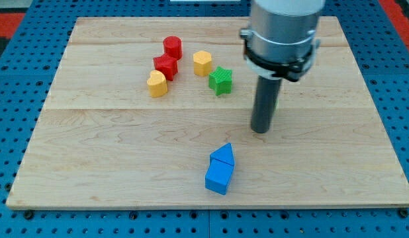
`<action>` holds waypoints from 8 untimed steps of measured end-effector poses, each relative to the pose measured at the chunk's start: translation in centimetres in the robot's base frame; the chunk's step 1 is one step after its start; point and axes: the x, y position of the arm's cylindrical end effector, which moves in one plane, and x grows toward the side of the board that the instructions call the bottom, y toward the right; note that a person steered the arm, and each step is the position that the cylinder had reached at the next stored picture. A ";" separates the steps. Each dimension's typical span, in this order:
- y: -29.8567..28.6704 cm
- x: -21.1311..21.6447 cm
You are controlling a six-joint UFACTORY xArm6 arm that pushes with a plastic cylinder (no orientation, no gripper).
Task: Drag the green circle to the right side of the yellow hexagon
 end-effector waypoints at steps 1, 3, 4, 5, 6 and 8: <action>-0.5 -2.7; 0.1 -6.7; -0.3 -9.1; 3.0 -9.8; 3.7 -10.9; 6.0 -13.2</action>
